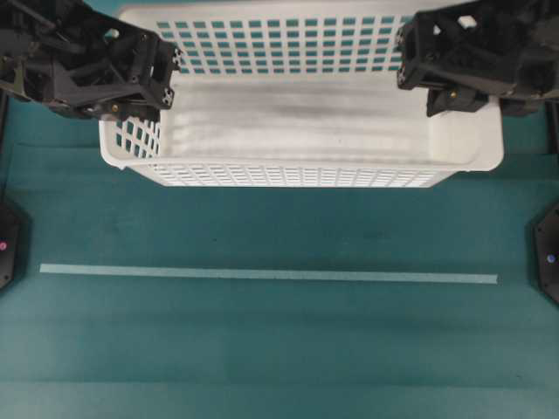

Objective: Lift the white basket with both hands.
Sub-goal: 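Lift the basket with both grippers and pull it back, then hold the basket raised with both grippers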

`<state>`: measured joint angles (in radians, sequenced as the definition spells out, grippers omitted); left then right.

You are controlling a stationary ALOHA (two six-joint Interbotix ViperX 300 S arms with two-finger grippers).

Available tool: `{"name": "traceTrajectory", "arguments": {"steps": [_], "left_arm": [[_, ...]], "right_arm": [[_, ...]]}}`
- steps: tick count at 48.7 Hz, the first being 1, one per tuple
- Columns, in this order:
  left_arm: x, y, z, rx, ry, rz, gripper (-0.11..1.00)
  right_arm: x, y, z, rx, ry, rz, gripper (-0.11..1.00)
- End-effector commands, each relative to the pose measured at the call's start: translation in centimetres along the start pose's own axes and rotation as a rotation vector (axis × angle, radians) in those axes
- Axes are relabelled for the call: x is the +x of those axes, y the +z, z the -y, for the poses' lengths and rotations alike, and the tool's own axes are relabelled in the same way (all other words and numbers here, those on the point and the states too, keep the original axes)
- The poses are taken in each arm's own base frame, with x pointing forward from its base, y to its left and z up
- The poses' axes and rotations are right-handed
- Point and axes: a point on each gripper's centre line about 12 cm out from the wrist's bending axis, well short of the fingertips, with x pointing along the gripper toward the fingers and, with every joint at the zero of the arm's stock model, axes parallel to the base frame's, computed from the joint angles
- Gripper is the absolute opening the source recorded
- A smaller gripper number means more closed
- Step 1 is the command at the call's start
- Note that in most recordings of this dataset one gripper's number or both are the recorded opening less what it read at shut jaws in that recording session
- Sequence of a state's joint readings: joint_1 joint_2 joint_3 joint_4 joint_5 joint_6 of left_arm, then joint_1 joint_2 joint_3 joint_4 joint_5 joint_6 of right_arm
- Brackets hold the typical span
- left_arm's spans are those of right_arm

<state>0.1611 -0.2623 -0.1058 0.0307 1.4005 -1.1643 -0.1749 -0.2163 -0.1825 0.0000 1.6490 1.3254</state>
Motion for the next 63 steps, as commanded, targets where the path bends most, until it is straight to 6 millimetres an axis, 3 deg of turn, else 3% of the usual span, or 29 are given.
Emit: {"name": "traceTrajectory", "arguments": {"steps": [1,25,43,63], "left_arm": [[-1.9,0.3,0.9,0.048,-0.038,0.013,0.03],[-5.5,1.4,3.1,0.104,-0.035,0.013,0.03],[-6.8,2.0,4.3,0.137,-0.007,-0.001,0.03],[-6.7,1.9,4.2,0.141,0.01,-0.01,0.03]], "right_arm": [[-1.2,-0.5,-0.4,-0.076,0.012,-0.003,0.2],[-3.7,-0.7,-0.6,-0.104,0.047,0.005,0.2],[-4.2,-0.6,-1.4,-0.138,0.059,0.008,0.2],[-3.8,-0.2,-1.5,-0.143,0.05,0.009,0.2]]}}
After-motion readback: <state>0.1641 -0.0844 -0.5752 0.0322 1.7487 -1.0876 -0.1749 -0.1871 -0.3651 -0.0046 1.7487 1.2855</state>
